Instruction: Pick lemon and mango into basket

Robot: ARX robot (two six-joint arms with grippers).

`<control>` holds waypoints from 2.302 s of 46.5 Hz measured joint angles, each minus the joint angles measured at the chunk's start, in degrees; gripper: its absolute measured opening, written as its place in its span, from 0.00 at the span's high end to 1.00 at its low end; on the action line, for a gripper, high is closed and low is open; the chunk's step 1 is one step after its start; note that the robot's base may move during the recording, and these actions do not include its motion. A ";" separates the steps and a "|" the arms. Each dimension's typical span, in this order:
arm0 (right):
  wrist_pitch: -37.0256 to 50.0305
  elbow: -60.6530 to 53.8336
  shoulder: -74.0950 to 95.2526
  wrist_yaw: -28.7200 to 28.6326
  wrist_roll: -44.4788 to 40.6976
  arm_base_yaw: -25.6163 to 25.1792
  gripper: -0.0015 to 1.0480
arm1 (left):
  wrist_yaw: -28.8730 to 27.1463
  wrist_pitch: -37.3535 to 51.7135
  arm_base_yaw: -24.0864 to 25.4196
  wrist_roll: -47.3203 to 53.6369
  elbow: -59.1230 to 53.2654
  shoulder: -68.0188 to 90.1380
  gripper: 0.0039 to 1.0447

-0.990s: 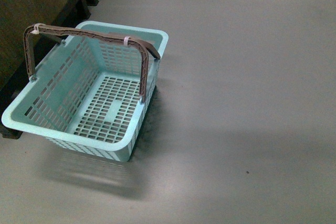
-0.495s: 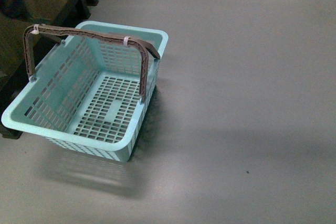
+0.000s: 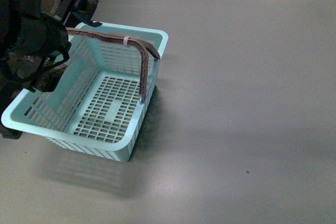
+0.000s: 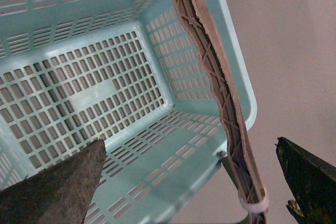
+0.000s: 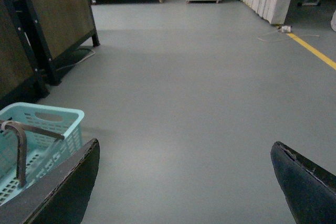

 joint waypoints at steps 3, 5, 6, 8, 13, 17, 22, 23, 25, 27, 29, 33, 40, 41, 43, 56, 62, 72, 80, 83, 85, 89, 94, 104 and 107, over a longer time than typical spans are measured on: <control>-0.02 0.00 0.00 0.00 0.00 0.00 0.08 | -0.13 -0.42 0.26 -0.61 2.43 2.12 0.06; 0.00 0.00 0.00 0.00 0.00 0.00 0.08 | -0.13 -0.66 0.44 -0.85 3.80 3.28 0.06; 0.00 0.00 0.00 0.00 0.00 0.00 0.08 | -0.13 -0.79 0.57 -1.09 4.70 3.98 0.06; 0.00 0.00 0.00 0.00 0.00 0.00 0.08 | -0.09 -0.85 0.74 -1.31 5.92 4.94 0.06; 0.00 0.00 0.00 0.00 0.00 0.00 0.08 | 0.17 -0.85 1.27 -1.81 9.73 7.41 0.06; 0.00 0.00 0.00 0.00 0.00 0.00 0.08 | 0.28 -0.94 1.51 -1.86 11.74 8.59 0.06; 0.00 0.00 0.00 0.00 0.00 0.00 0.08 | 0.37 -2.05 1.75 -1.88 14.43 10.47 0.06; 0.00 0.00 0.00 0.00 0.00 0.00 0.08 | 0.37 -2.27 1.79 -1.90 14.93 10.88 0.06; 0.00 0.00 0.00 0.00 0.00 0.00 0.08 | 0.35 -2.60 1.84 -1.97 15.85 11.85 0.06; 0.00 0.00 0.00 0.00 0.00 0.00 0.08 | 0.35 -3.15 1.92 -2.03 16.96 13.00 0.06; 0.00 0.00 0.00 0.00 0.00 0.00 0.08 | 0.31 -3.37 1.97 -2.03 17.86 14.12 0.06; 0.00 0.00 0.00 0.00 0.00 0.00 0.08 | 0.33 -3.48 1.99 -2.08 18.95 15.28 0.06; 0.00 0.00 0.00 0.00 0.00 0.00 0.08 | 0.81 -3.23 1.97 -2.05 19.19 15.52 0.16; 0.00 0.00 0.00 0.00 0.00 0.00 0.08 | 0.83 -3.13 1.97 -2.05 19.08 15.50 0.18; 0.00 0.00 0.00 0.00 0.00 0.00 0.08 | 0.79 -3.08 1.97 -2.05 18.73 15.43 0.24; 0.00 0.00 0.00 0.00 0.00 0.00 0.08 | 0.70 -5.14 1.73 -3.23 19.63 15.34 0.70; 0.00 0.00 0.00 0.00 0.00 0.00 0.08 | 0.87 -6.05 1.70 -5.44 20.48 15.34 0.85; 0.00 0.00 0.00 0.00 0.00 0.00 0.08 | 2.01 -6.12 1.70 -9.27 19.71 14.36 0.90; 0.00 0.00 0.00 0.00 0.00 0.00 0.08 | 3.06 -6.14 1.51 -9.44 15.56 10.69 0.92; 0.00 0.00 0.00 0.00 0.00 0.00 0.08 | 3.32 -6.14 1.53 -9.66 14.10 9.27 0.92; 0.00 0.00 0.00 0.00 0.00 0.00 0.08 | 3.91 -6.14 1.53 -9.99 12.41 7.41 0.92; 0.00 0.00 0.00 0.00 0.00 0.00 0.08 | 4.31 -6.16 1.53 -10.60 9.49 3.89 0.92; 0.00 0.00 0.00 0.00 0.00 0.00 0.08 | 5.14 -6.51 1.53 -12.17 3.87 -4.59 0.93; 0.00 0.00 0.00 0.00 0.00 0.00 0.08 | 8.07 -6.84 1.16 -16.70 -4.26 -24.72 0.93; 0.00 0.00 0.00 0.00 -0.02 0.00 0.08 | 8.72 -3.17 1.03 -17.31 -4.57 -25.40 0.93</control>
